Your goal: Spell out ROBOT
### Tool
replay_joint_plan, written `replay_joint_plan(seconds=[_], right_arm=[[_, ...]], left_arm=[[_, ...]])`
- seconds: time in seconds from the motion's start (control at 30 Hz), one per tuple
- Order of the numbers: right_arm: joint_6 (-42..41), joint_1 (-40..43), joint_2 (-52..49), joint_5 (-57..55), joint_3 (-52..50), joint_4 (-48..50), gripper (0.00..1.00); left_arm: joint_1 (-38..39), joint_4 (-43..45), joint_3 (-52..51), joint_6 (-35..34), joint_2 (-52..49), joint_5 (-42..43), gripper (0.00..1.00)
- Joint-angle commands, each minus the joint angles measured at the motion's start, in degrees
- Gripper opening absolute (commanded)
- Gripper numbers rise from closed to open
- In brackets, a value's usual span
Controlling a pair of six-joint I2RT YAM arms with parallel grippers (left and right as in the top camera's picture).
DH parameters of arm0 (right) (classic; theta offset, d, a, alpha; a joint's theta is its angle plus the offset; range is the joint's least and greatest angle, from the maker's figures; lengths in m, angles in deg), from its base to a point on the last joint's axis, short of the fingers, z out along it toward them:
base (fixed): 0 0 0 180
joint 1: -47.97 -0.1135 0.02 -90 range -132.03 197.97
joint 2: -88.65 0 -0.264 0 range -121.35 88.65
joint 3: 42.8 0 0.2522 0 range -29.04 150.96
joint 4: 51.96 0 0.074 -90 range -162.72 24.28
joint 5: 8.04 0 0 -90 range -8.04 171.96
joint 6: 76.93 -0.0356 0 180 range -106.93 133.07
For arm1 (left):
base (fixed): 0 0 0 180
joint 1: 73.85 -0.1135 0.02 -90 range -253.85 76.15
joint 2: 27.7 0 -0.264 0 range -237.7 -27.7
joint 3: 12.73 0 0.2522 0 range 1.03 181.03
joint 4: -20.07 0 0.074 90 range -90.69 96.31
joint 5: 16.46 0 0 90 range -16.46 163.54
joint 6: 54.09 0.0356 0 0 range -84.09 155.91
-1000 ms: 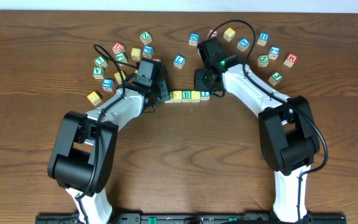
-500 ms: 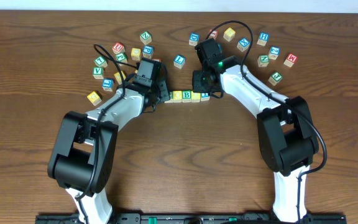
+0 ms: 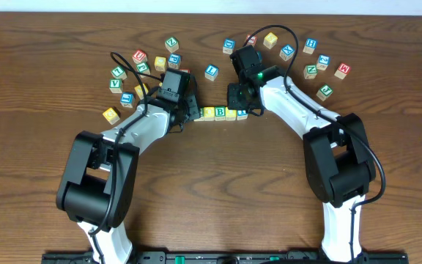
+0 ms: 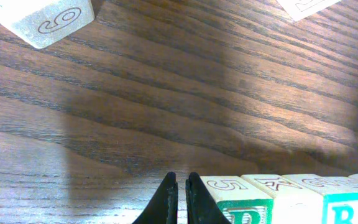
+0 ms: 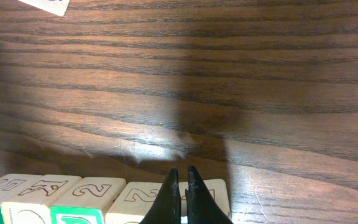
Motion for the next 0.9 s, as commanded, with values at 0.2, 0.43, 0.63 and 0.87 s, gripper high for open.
replay_joint_plan(seconds=[0.2,0.43,0.63,0.87], right_arm=[[0.63,0.9,2.54,0.44,0.94,0.48,0.06],[0.66,3.28,7.15,-0.04,0.92,-1.22,0.11],[0.61,4.09,6.49,-1.46,0.63,-6.49,0.09],[-1.44,3.37,5.55,-1.49,-2.01,-7.41,0.03]], left_arm=[[-0.15,0.37,-0.44,-0.31,-0.15,-0.31,0.07],[-0.15,0.33,-0.44,-0.31,-0.15,-0.33,0.07],[-0.15,0.35,-0.44,-0.31,-0.15,-0.31,0.08],[-0.15,0.31,-0.44,-0.33,-0.15,-0.31,0.08]])
